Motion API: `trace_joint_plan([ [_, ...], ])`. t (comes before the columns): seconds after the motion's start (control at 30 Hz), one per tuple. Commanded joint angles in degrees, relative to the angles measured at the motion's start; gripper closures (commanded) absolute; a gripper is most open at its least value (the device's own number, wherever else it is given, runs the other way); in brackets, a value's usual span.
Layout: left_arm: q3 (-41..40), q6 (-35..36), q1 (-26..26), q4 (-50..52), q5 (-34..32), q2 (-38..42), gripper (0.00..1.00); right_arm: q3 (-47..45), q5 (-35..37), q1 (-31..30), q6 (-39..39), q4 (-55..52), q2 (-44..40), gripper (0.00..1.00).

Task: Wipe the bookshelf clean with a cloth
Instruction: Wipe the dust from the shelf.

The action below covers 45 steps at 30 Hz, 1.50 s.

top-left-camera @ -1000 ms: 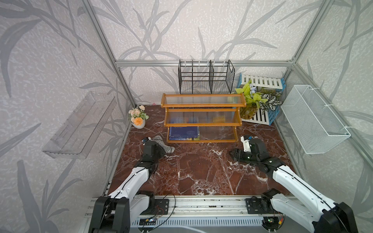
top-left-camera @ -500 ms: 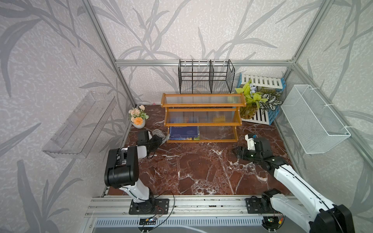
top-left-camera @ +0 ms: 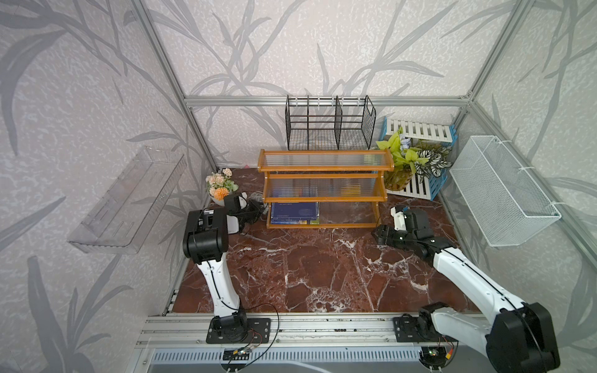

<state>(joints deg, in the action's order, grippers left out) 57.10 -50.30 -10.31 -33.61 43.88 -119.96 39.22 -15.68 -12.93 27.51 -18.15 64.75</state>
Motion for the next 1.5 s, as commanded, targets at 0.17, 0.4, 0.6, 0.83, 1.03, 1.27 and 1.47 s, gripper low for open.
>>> trace_joint_plan([
  [0.17,12.1,-7.3,1.0,-7.8,8.8,-8.4,0.83,4.1,-0.7,0.4,-1.4,-2.2,2.4,0.25],
  [0.4,7.6,-6.4,1.5,-8.5,8.8,-4.0,0.83,4.3,-2.1,0.4,-1.3,-3.4,0.6,0.25],
  [0.6,-3.0,-5.6,1.3,-10.8,6.4,2.3,0.83,3.0,-2.8,0.4,-0.9,-3.9,-3.9,0.25],
  [0.83,-14.0,-7.3,1.2,-16.7,4.2,7.2,0.83,1.4,-4.0,0.4,-0.3,-4.3,-9.8,0.25],
  [1.03,-20.9,-9.3,1.1,-22.1,3.7,10.2,0.83,0.7,-5.0,0.4,0.2,-5.1,-13.3,0.25],
  [1.27,-30.0,-12.1,1.2,-28.8,3.3,13.7,0.83,0.3,-5.7,0.4,1.0,-5.4,-16.3,0.25],
  [1.47,-37.3,-17.4,1.2,-37.9,3.6,15.4,0.83,0.6,-7.4,0.4,1.2,-4.8,-16.9,0.25],
])
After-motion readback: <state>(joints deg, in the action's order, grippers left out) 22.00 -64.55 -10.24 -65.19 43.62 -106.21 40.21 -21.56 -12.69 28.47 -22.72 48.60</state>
